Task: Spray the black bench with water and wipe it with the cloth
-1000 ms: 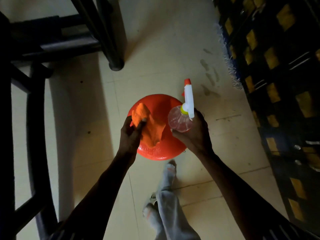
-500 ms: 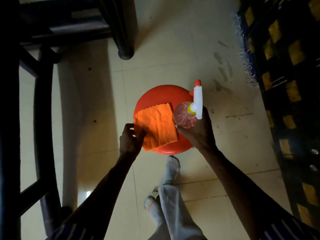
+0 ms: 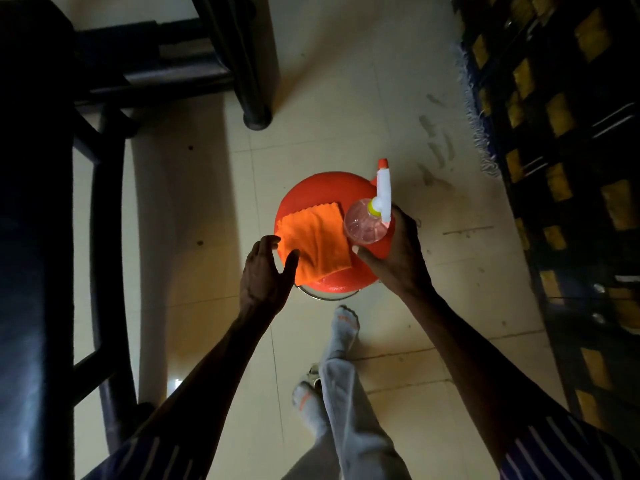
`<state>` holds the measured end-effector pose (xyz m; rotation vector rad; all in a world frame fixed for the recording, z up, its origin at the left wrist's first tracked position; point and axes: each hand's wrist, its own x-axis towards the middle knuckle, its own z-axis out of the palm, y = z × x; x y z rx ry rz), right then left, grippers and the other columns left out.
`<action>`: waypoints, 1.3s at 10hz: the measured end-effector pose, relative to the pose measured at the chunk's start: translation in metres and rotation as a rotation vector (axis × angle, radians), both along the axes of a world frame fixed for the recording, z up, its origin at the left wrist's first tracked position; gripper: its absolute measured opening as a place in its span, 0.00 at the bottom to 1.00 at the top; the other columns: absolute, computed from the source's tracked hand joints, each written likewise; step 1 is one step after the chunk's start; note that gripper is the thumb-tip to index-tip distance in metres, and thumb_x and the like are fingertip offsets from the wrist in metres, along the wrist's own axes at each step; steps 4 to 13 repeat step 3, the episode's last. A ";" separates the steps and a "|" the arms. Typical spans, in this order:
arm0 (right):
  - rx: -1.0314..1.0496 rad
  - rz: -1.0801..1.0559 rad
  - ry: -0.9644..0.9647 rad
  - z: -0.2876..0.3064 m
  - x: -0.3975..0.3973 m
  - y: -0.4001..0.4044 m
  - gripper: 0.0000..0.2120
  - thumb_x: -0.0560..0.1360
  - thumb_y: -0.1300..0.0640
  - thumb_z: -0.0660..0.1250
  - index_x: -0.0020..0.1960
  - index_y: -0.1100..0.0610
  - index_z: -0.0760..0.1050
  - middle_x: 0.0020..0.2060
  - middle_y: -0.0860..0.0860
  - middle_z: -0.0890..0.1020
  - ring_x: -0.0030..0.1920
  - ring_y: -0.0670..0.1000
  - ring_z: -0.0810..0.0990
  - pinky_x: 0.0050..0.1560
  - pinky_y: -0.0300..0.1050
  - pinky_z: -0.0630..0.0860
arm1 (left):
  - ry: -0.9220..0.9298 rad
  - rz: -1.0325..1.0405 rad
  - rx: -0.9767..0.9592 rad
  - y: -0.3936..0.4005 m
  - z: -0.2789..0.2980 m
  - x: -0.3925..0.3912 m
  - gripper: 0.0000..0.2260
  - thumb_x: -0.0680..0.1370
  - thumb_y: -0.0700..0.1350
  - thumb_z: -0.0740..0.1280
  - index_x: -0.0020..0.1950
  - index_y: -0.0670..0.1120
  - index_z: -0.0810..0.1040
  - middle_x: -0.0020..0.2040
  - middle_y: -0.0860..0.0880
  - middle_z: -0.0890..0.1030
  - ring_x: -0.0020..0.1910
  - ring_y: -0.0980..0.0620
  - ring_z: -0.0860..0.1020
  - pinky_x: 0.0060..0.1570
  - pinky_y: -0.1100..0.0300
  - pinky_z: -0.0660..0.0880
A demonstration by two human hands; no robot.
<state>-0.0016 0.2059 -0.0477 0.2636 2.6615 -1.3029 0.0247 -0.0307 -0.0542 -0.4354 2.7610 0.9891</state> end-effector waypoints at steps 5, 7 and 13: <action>0.276 0.071 0.150 0.120 0.061 -0.012 0.32 0.82 0.51 0.70 0.81 0.58 0.65 0.78 0.55 0.72 0.78 0.57 0.70 0.69 0.55 0.75 | 0.177 -0.175 -0.029 -0.010 0.124 0.032 0.25 0.83 0.57 0.64 0.73 0.42 0.73 0.70 0.42 0.78 0.69 0.41 0.77 0.69 0.47 0.74; 0.276 0.071 0.150 0.120 0.061 -0.012 0.32 0.82 0.51 0.70 0.81 0.58 0.65 0.78 0.55 0.72 0.78 0.57 0.70 0.69 0.55 0.75 | 0.177 -0.175 -0.029 -0.010 0.124 0.032 0.25 0.83 0.57 0.64 0.73 0.42 0.73 0.70 0.42 0.78 0.69 0.41 0.77 0.69 0.47 0.74; 0.276 0.071 0.150 0.120 0.061 -0.012 0.32 0.82 0.51 0.70 0.81 0.58 0.65 0.78 0.55 0.72 0.78 0.57 0.70 0.69 0.55 0.75 | 0.177 -0.175 -0.029 -0.010 0.124 0.032 0.25 0.83 0.57 0.64 0.73 0.42 0.73 0.70 0.42 0.78 0.69 0.41 0.77 0.69 0.47 0.74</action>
